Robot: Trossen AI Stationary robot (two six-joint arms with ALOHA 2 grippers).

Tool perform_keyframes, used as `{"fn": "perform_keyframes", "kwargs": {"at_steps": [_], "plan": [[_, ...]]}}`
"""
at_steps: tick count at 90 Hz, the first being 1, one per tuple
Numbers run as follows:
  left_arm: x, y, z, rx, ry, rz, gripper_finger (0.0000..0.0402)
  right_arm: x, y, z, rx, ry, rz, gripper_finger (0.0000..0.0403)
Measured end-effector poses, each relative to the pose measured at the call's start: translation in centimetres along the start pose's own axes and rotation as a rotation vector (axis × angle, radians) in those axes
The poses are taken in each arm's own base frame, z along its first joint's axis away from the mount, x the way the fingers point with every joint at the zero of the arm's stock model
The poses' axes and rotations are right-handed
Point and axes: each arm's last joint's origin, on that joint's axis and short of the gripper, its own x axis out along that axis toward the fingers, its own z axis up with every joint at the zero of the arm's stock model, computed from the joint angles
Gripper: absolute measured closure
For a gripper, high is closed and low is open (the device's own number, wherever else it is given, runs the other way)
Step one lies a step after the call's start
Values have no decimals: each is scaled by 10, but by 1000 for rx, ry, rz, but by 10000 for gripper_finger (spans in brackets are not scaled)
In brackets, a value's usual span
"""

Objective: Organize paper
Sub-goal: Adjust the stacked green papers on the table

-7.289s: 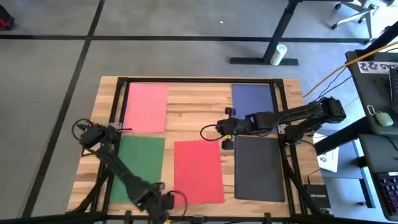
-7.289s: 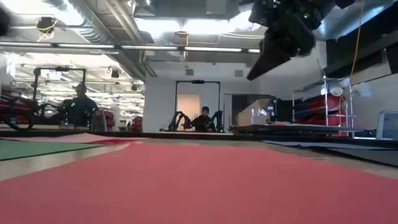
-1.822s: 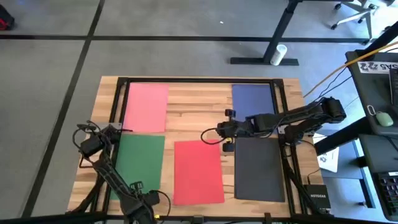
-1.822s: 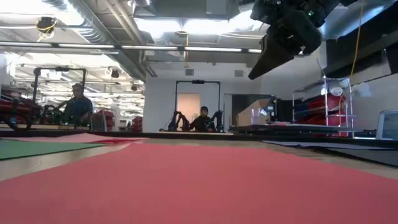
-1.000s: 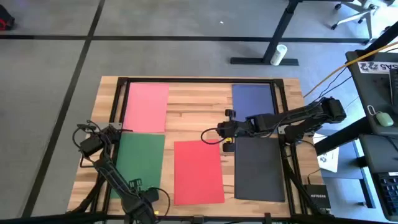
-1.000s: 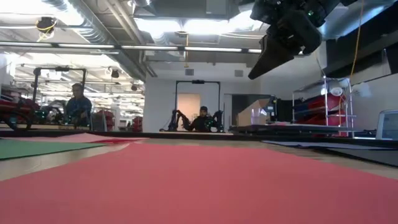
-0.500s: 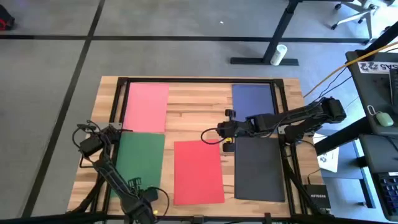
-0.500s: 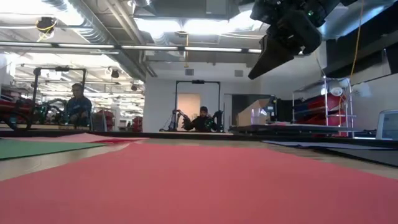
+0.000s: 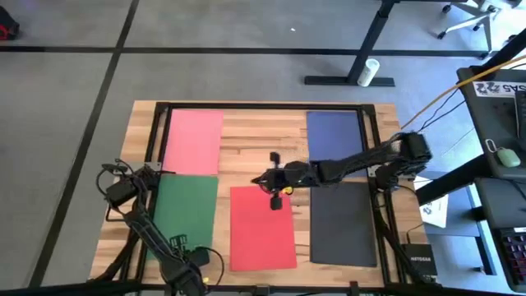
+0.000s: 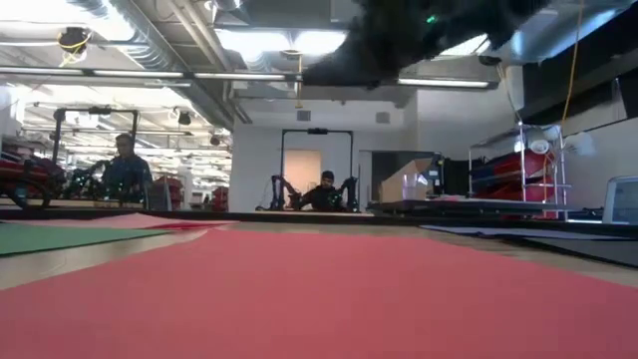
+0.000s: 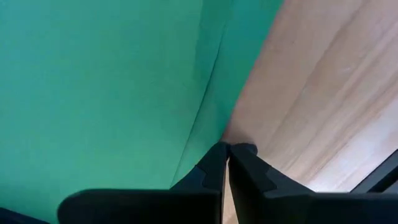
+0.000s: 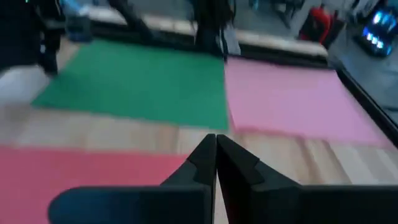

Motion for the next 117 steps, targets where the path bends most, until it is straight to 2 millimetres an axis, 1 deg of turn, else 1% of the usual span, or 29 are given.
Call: {"fn": "perform_keyframes", "kwargs": {"at_steps": [13,16,24,32,42,54,60,63,72,81,98,117], "plan": [[0,0,0,14,-1,-1,402,45,9,-18,-11,49,19,403],[0,0,0,16,-1,-1,402,57,11,-24,-24,74,20,403],[0,0,0,18,-2,-2,402,85,15,-30,-78,140,-11,403],[0,0,0,15,-3,-4,402,110,15,-28,-116,199,-20,403],[0,0,0,11,-3,-4,402,137,14,-19,-161,233,-14,403],[0,0,1,13,-4,-5,402,161,10,-7,-178,233,7,403],[0,-1,1,16,-7,-8,402,173,6,-7,-176,243,21,403],[0,-1,1,19,-5,-8,402,177,4,-6,-176,248,20,403],[0,-1,1,28,-6,-9,402,188,-2,-11,-191,277,12,403],[0,-1,1,29,-5,-10,402,195,-6,-17,-197,299,8,403],[0,-1,1,32,-6,-10,402,199,-11,-28,-193,329,20,403],[0,-1,2,35,-4,-11,402,199,-12,-27,-186,314,35,403]]}}
